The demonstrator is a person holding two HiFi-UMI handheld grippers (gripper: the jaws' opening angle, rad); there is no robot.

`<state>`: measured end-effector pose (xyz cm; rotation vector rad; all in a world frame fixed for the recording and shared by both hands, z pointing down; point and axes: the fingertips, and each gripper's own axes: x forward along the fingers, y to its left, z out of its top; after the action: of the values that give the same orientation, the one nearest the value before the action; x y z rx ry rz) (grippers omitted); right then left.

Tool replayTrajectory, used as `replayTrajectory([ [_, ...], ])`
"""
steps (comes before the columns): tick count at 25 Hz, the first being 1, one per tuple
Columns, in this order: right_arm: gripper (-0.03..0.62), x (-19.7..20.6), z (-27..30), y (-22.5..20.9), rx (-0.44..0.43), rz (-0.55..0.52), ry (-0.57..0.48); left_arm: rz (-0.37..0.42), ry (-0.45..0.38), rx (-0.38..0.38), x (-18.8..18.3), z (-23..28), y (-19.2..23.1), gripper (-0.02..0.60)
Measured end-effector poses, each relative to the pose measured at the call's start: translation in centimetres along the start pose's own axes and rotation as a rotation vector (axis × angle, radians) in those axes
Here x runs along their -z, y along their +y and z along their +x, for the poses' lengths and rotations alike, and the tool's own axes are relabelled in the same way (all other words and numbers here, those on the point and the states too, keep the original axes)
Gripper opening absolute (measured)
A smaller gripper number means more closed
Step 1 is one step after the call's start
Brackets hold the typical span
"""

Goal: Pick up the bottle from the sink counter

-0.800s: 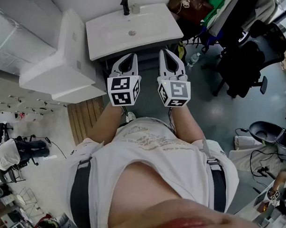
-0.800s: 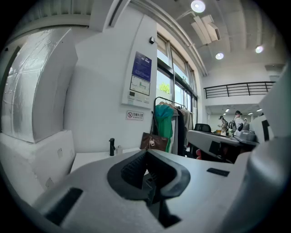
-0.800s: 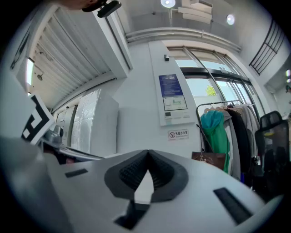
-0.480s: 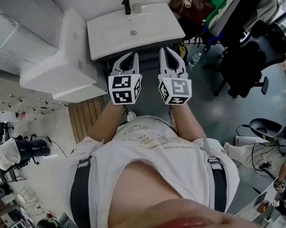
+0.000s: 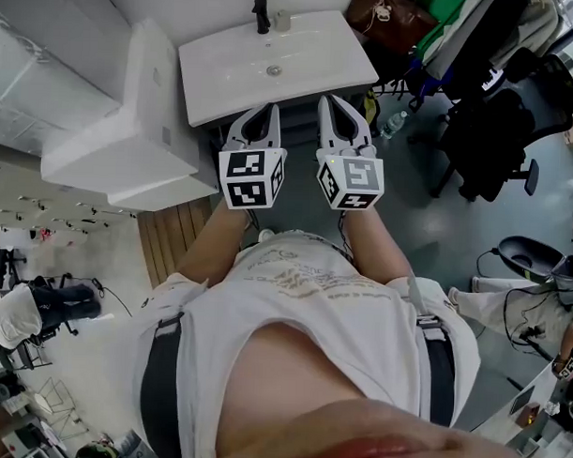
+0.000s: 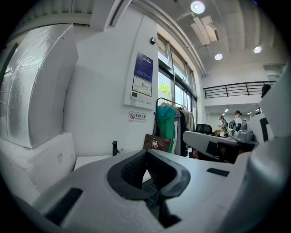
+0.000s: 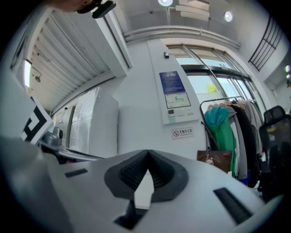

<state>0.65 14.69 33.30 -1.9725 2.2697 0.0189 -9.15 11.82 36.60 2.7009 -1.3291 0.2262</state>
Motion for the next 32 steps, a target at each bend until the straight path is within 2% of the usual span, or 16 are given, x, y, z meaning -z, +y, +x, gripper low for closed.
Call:
replayTrajectory([
  [8, 0.025, 0.5, 3.0, 3.0, 0.009, -0.053, 0.007, -0.027, -0.017, 0.015, -0.3, 0.5, 4.7, 0.02],
  [18, 0.025, 2.0, 6.2, 5.7, 0.066, -0.052, 0.025, -0.036, -0.012, 0.088, 0.4, 1.3, 8.6, 0.02],
  [23, 0.025, 2.8, 7.1, 5.4, 0.081, -0.054, 0.04, -0.04, -0.005, 0.101, 0.6, 2.2, 9.5, 0.02],
  [32, 0.025, 4.5, 10.7, 2.5, 0.062, -0.036, 0.057, -0.041, 0.006, 0.061, 0.8, 6.4, 10.6, 0.02],
])
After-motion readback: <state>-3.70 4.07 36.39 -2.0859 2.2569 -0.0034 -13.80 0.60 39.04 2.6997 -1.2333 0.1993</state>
